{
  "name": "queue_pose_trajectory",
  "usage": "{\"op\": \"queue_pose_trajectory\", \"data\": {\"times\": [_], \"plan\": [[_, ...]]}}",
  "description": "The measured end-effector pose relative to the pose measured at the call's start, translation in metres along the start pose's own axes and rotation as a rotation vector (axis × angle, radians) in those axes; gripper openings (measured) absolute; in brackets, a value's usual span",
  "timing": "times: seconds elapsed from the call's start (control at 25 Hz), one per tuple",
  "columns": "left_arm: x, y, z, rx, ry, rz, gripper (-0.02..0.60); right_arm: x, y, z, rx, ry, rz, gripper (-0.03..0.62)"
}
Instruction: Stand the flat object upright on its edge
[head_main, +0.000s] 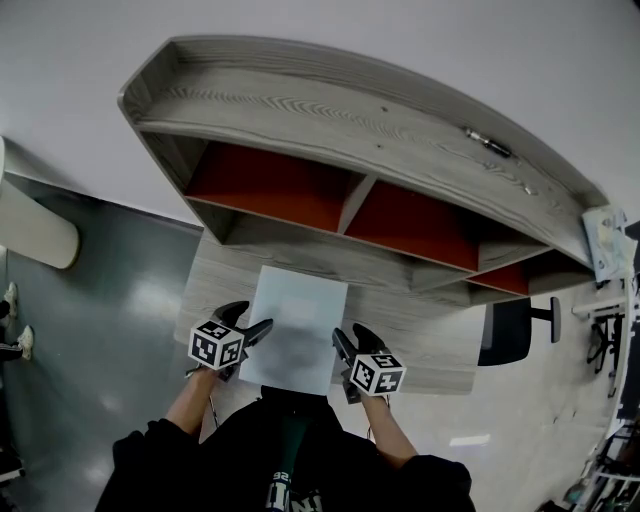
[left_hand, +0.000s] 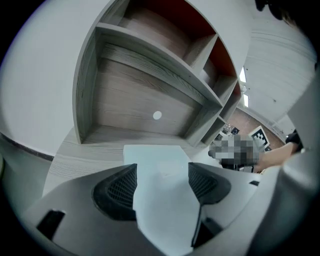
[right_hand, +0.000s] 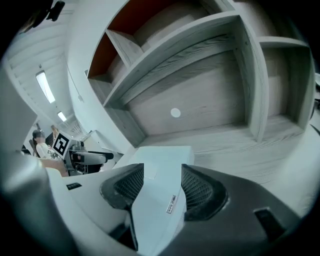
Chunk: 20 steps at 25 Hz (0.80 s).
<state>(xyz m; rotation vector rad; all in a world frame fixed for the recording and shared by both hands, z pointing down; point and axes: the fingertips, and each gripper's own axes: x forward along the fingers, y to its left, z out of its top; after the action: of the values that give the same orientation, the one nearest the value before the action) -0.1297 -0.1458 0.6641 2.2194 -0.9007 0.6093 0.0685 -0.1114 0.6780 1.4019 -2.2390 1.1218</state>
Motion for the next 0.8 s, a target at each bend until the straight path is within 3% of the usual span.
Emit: {"op": "queue_pose_trajectory", "data": {"times": [0.44,0.64,0.8], "plan": [[0.024,0.019,-0.032,-0.129,0.112,-0.059,0.339,0.029,-0.022,-0.03,0.184,0.117,0.043,0.225],[0.031,0.032,-0.044,-0.164,0.155,-0.045,0.345,0.036,-0.023,-0.038,0.199,0.165,0.057,0.23],[0.038,0.036,-0.057,-0.223,0.2,-0.076,0.35,0.044,-0.024,-0.047,0.213,0.203,0.077,0.235]]}}
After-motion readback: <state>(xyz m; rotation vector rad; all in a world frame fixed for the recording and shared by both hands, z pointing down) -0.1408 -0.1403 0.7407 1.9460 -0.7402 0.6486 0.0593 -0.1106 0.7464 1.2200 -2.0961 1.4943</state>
